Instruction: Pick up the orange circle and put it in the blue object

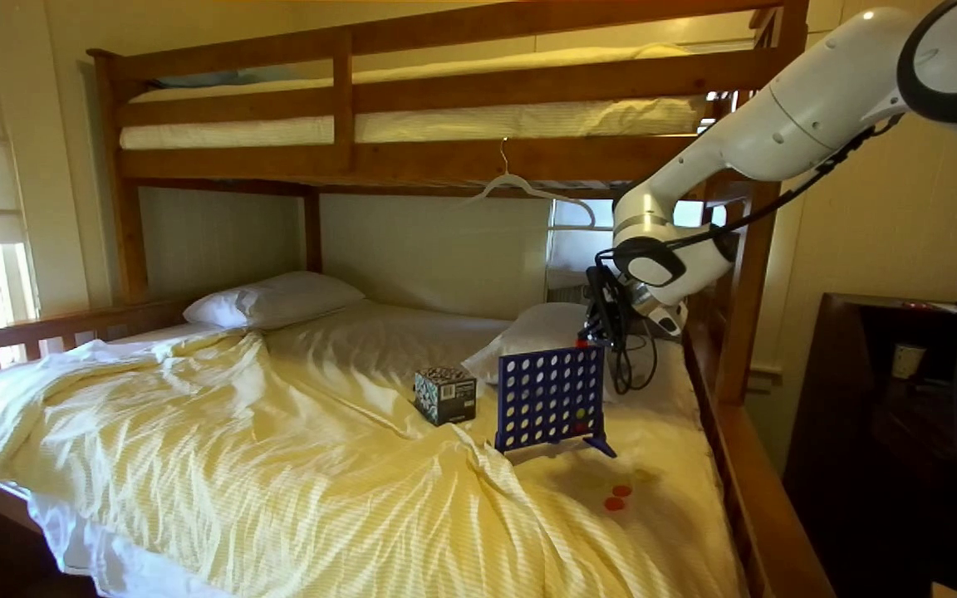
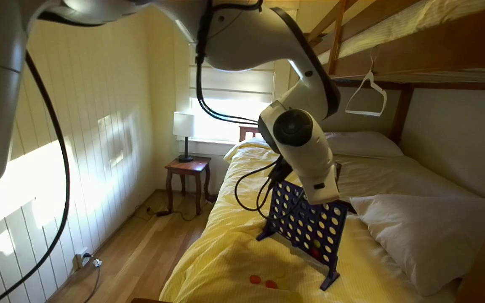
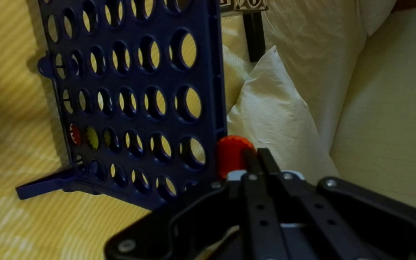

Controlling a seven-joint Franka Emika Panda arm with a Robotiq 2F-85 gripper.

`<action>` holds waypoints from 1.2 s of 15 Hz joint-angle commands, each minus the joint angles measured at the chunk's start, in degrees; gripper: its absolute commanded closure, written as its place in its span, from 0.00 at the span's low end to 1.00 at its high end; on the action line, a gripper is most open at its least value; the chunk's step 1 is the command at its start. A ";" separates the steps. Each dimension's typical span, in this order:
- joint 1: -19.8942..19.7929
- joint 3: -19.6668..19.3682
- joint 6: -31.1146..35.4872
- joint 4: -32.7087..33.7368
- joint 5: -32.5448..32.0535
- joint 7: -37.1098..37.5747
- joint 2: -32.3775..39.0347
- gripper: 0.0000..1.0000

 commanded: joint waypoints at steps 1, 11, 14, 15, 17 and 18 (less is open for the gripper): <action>2.46 -2.50 1.37 2.26 4.34 -3.96 1.49 0.99; 7.74 -8.23 0.67 2.33 9.71 -9.59 2.23 0.63; 8.82 -9.36 -0.41 1.49 10.21 -10.54 1.74 0.42; 9.15 -9.81 -0.94 1.36 10.32 -10.84 1.51 0.37; 9.19 -10.24 -3.14 0.27 10.17 -10.98 0.30 0.23; 8.68 -9.78 -4.91 -1.00 8.93 -10.63 -0.70 0.16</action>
